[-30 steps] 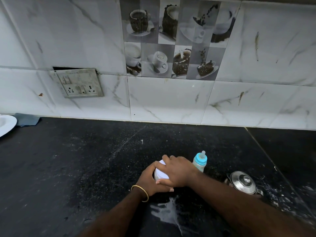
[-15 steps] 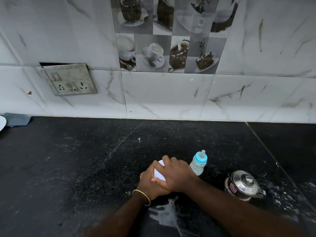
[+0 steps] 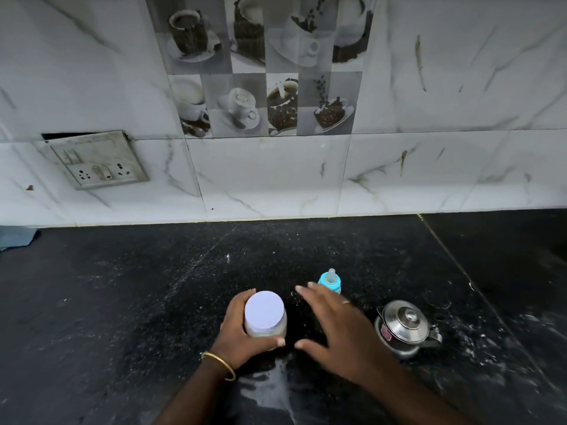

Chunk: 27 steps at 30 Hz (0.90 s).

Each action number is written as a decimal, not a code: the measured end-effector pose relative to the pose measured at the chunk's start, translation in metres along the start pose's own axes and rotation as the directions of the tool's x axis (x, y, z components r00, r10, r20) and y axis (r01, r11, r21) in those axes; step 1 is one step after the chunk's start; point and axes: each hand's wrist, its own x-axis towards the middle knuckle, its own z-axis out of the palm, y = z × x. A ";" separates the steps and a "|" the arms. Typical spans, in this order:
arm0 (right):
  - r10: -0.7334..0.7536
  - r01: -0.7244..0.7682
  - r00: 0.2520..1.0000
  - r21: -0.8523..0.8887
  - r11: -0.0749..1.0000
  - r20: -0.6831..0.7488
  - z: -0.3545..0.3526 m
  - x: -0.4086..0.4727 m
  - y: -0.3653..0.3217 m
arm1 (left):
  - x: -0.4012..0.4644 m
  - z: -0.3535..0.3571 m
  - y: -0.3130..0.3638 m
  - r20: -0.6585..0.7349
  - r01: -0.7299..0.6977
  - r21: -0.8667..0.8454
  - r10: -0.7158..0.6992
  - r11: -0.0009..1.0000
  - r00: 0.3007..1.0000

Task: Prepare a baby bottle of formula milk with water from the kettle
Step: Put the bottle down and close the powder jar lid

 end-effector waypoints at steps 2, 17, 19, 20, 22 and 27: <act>0.126 -0.129 0.989 -0.032 0.991 -0.076 -0.023 -0.020 0.045 | 0.000 0.004 0.004 -0.024 -0.012 -0.028 0.011 1.000 1.000; 0.494 -0.483 0.850 -0.101 0.870 0.185 -0.047 -0.035 0.116 | 0.002 0.010 0.035 -0.105 0.079 0.011 -0.078 0.997 0.991; 0.531 -0.522 0.831 -0.099 0.847 0.165 -0.042 -0.029 0.107 | 0.003 0.014 0.037 -0.102 0.084 0.036 -0.080 0.996 0.992; 0.545 -0.536 0.824 -0.099 0.838 0.151 -0.040 -0.025 0.103 | 0.004 0.017 0.037 -0.098 0.087 0.045 -0.082 0.995 0.992; 0.573 -0.565 0.810 -0.093 0.820 0.124 -0.035 -0.018 0.095 | 0.004 0.021 0.038 -0.088 0.087 0.059 -0.082 0.994 0.993; 0.605 -0.600 0.789 -0.081 0.796 0.104 -0.028 -0.006 0.081 | 0.003 0.024 0.038 -0.075 0.105 0.095 -0.098 0.990 0.992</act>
